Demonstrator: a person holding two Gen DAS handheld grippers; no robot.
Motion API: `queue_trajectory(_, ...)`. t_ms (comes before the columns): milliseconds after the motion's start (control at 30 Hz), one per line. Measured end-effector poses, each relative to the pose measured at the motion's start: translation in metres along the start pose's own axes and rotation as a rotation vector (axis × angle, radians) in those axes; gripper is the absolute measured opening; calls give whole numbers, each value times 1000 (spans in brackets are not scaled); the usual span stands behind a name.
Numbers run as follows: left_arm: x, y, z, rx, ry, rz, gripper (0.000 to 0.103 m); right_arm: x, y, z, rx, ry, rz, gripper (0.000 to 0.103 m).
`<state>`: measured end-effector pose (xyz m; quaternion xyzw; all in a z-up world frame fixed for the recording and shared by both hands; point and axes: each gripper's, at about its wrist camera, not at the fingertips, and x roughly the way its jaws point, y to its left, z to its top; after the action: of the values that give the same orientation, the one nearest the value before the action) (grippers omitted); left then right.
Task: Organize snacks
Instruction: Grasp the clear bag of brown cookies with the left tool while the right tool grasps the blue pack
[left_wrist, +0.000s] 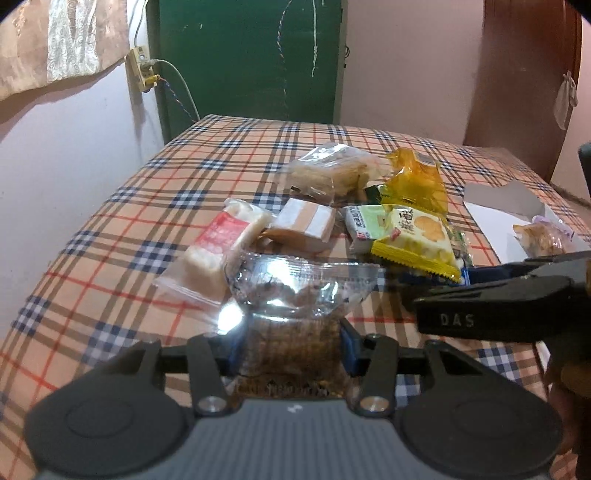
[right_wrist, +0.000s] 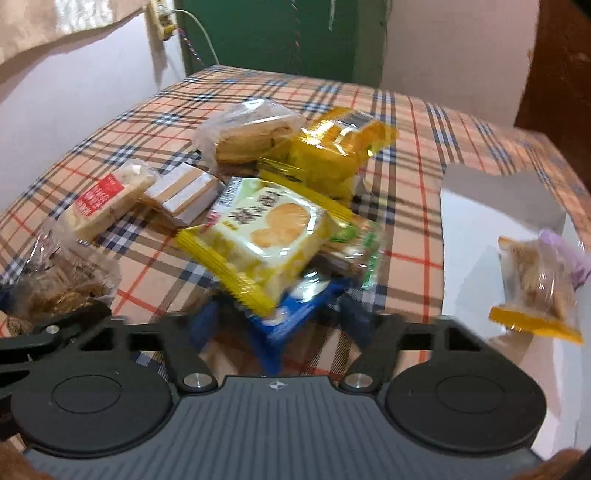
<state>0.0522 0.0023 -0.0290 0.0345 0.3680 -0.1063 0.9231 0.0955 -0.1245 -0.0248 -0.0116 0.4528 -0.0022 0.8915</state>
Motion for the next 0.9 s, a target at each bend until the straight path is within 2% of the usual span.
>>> queue_trajectory(33,0,1,0,-5,1,-2,48,-3,-1,-2,-3,-4,-4,55)
queue_trajectory(67,-1,1,1,-9,0,-4,48,-5,-4,-3,3,-4,3,50)
queue_trajectory(300,-8,2,1,-19,-11,-7,48,-31,-27,-27,31,17,-6,51)
queue_trajectory(333,-8,2,1,-24,-10,-10,48,-34,-30,-29,41,22,7,57)
queue_trajectory(433,-10,2,2,-34,-7,-14,48,-38,-32,-28,48,6,26,62)
queue_trajectory(500,-13,1,2,-28,-12,-13,47,-35,-30,-26,45,9,18,97)
queue_trajectory(533,-14,1,2,-27,-13,-12,47,-35,-29,-25,50,1,12,103)
queue_trajectory(600,-15,0,3,-25,-15,-11,47,-36,-28,-22,61,-31,-4,103)
queue_trajectory(700,-15,0,3,-26,-16,-11,47,-30,-29,-13,105,-10,35,103)
queue_trajectory(800,-16,-1,4,-31,-18,-11,47,-23,-31,-6,139,3,-7,103)
queue_trajectory(900,-17,-1,5,-31,-22,-10,47,-15,-39,-4,211,38,10,89)
